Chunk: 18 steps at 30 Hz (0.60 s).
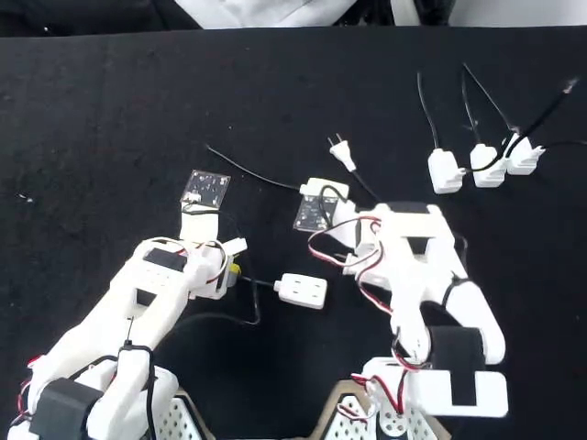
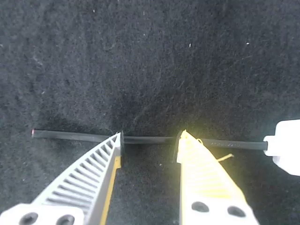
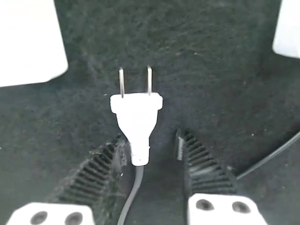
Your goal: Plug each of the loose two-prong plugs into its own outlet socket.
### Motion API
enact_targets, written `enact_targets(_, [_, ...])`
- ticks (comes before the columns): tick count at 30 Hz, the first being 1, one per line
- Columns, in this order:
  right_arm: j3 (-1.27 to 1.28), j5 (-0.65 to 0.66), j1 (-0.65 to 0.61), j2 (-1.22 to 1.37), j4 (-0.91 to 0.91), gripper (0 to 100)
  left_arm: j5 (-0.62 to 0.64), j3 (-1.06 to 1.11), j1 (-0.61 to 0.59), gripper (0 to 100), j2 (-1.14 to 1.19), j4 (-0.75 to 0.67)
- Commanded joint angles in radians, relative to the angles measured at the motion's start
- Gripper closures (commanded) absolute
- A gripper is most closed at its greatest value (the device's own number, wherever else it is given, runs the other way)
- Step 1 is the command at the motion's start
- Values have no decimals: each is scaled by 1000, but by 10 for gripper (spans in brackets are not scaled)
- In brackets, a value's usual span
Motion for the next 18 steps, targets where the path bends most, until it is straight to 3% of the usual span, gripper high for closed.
enact_targets(1, [-54,9,9,7,-11,953,12,10,1,802,-20,-14])
enact_targets(2, [-58,9,9,4,-11,996,12,10,1,802,-20,-14])
enact_targets(5, [-61,9,15,-2,18,992,12,10,1,802,-20,-14])
enact_targets(13, [-143,5,-11,-159,328,988,12,10,1,802,-20,-15])
enact_targets(16, [-68,2,-25,-213,250,988,12,10,1,802,-20,-15])
enact_targets(18, [-4,-48,-15,-228,91,988,12,10,1,802,-20,-15])
